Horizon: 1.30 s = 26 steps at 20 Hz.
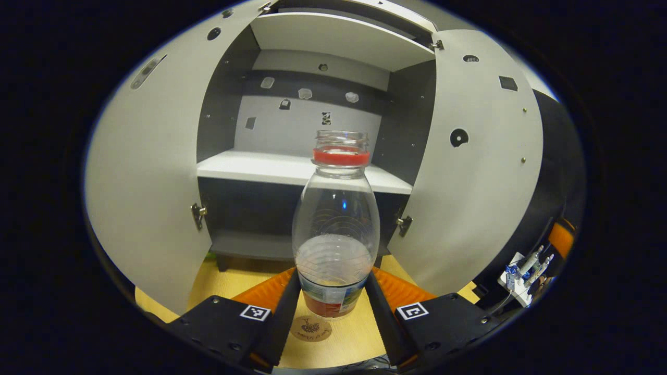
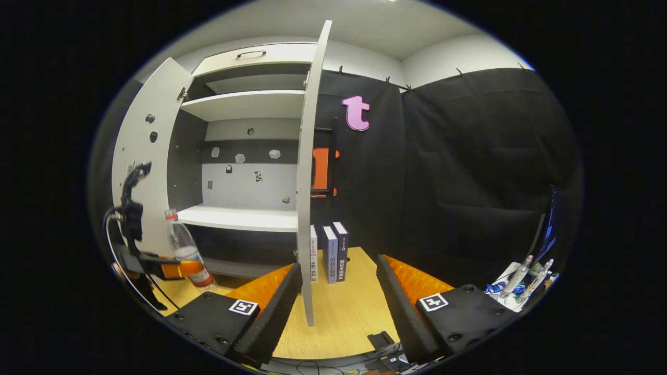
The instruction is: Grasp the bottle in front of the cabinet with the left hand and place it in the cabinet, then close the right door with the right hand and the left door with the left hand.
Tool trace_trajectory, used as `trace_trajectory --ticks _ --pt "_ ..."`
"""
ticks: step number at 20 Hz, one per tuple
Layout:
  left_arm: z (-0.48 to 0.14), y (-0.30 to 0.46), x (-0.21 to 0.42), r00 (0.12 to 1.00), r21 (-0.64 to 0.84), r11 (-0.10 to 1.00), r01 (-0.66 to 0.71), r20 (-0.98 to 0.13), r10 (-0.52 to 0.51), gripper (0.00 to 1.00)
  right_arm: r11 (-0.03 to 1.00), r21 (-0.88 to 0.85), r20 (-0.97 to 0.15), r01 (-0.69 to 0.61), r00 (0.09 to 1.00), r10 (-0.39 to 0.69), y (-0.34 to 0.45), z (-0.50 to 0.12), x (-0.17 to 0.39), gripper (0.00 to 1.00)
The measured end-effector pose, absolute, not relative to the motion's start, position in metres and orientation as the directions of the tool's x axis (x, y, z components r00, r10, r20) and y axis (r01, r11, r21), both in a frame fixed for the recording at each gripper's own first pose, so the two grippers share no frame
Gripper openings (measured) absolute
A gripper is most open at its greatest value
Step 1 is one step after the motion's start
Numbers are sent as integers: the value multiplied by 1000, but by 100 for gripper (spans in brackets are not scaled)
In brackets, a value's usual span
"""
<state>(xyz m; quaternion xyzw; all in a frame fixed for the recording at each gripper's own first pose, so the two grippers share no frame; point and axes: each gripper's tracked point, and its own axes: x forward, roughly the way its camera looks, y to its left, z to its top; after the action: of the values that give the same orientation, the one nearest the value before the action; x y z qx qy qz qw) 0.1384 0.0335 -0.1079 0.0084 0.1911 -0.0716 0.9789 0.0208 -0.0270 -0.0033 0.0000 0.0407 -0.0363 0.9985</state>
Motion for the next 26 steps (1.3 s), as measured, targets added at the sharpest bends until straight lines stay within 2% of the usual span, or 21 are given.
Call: trace_trajectory --ticks 5,10,19,26 --pt "-35 17 176 927 7 977 211 -319 -198 74 997 6 -58 82 995 -82 -36 4 23 96" --pt "6 14 231 939 64 973 220 -286 -193 74 994 17 -43 104 994 -103 -49 7 25 96" --pt "12 21 325 945 99 983 156 -306 -120 74 986 50 -39 160 987 -158 -80 9 41 96" --pt "-9 21 364 932 115 984 137 -352 -88 74 985 51 -75 166 984 -162 -89 -4 59 96"
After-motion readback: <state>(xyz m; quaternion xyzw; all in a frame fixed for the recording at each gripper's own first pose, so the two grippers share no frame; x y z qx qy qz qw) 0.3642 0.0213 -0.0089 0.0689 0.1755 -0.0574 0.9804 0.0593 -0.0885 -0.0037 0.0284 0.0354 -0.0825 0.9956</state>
